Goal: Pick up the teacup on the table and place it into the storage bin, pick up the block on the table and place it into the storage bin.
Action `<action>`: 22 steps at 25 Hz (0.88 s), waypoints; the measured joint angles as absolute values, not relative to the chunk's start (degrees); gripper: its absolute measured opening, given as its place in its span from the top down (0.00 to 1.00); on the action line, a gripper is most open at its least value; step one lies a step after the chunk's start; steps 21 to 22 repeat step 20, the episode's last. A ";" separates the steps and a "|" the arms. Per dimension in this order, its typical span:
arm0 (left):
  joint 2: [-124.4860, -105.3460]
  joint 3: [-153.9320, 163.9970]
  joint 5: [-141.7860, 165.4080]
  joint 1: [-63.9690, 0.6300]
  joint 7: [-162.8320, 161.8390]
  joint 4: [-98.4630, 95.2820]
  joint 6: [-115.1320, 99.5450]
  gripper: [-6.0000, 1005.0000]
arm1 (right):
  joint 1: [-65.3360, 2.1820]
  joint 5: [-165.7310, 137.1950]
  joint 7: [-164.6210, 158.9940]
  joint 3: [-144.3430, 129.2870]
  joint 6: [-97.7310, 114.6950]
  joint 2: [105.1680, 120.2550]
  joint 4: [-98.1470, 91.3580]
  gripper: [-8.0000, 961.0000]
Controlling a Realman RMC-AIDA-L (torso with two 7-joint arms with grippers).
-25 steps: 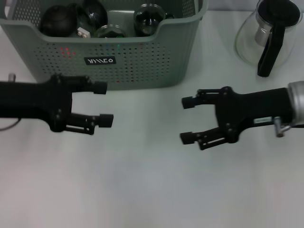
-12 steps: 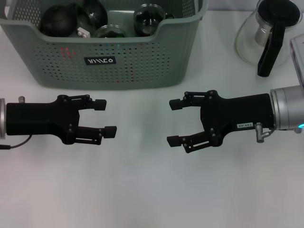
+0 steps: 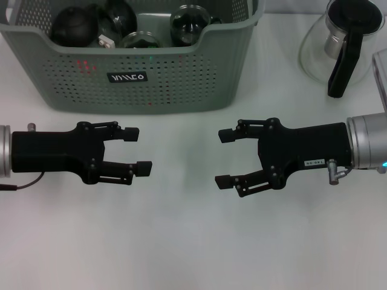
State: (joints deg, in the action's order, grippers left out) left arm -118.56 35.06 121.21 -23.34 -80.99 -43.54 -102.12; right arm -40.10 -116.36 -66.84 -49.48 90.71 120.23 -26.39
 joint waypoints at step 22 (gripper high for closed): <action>-118.57 35.17 121.24 -23.72 -80.77 -43.50 -101.41 0.13 | -40.24 -116.37 -66.79 -49.48 90.85 120.24 -26.36 0.02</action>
